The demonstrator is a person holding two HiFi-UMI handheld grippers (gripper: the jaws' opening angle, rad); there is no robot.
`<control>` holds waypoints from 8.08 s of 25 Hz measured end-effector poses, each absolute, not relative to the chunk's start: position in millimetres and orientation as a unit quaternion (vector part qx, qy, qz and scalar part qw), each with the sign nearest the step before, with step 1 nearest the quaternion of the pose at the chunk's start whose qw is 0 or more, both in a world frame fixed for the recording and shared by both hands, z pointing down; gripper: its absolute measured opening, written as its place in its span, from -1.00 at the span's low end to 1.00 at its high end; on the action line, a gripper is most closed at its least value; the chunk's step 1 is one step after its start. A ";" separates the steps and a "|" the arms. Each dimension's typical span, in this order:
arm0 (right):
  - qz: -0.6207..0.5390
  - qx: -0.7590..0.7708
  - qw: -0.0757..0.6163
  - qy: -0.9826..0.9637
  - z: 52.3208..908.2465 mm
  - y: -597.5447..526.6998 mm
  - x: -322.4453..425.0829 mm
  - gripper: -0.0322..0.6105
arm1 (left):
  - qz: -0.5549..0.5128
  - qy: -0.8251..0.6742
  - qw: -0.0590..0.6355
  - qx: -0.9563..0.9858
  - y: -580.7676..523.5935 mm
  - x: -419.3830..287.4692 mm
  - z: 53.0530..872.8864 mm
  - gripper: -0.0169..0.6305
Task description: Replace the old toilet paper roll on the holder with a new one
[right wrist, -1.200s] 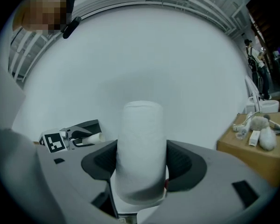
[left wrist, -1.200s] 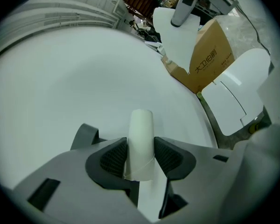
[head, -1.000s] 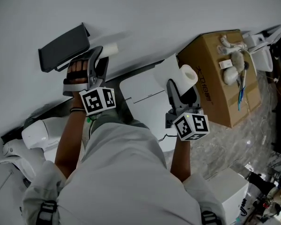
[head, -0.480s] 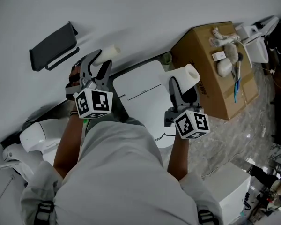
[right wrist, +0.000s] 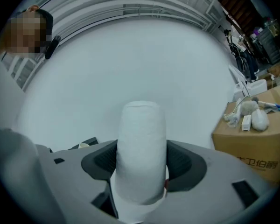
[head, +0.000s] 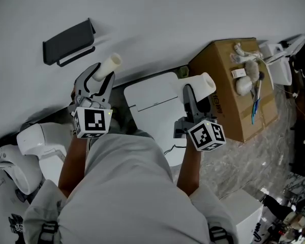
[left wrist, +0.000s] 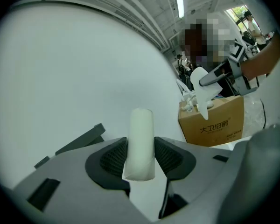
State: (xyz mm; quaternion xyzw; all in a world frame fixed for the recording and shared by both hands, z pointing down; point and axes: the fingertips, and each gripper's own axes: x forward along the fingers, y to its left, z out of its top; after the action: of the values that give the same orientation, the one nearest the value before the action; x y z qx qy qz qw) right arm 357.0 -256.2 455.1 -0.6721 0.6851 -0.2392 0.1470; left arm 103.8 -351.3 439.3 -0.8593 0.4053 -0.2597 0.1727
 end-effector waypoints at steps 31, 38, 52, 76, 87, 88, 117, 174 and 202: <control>-0.424 -0.532 0.425 0.597 438.3 -343.8 259.5 0.04 | -0.229 0.547 0.140 -0.793 -334.3 -96.3 403.7 -0.33; -0.452 -0.501 0.455 0.581 447.2 -377.9 228.8 0.04 | -0.251 0.568 0.134 -0.772 -323.1 -139.5 410.9 -0.33; -0.503 -0.463 0.474 0.555 469.8 -460.3 133.9 0.04 | -0.281 0.611 0.113 -0.732 -311.9 -230.3 425.4 -0.33; -0.541 -0.405 0.462 0.574 458.7 -461.0 70.5 0.04 | -0.287 0.631 0.105 -0.713 -278.5 -233.3 422.7 -0.33; -0.562 -0.375 0.443 0.589 458.8 -453.4 13.3 0.04 | -0.289 0.650 0.103 -0.696 -259.0 -261.5 423.1 -0.33; -0.564 -0.371 0.441 0.591 458.9 -452.8 7.0 0.03 | -0.289 0.651 0.102 -0.695 -257.4 -264.5 423.9 -0.33; -0.576 -0.333 0.399 0.631 459.5 -428.5 -54.5 0.13 | -0.284 0.666 0.097 -0.683 -228.8 -296.4 421.4 -0.33; -0.096 -0.596 0.030 0.797 383.2 -306.4 97.3 -0.89 | -0.061 0.588 0.060 -0.805 -314.5 -193.3 362.3 -0.33; -0.088 -0.575 0.019 0.814 381.7 -316.3 72.3 -0.89 | -0.048 0.602 0.064 -0.795 -312.1 -217.3 355.2 -0.33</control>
State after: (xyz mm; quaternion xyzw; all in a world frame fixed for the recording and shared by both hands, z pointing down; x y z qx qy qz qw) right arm 72.3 -316.3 381.7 -0.5745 0.8136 -0.0876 0.0190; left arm -217.3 -312.1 355.2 -0.7947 0.6017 -0.0482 0.0643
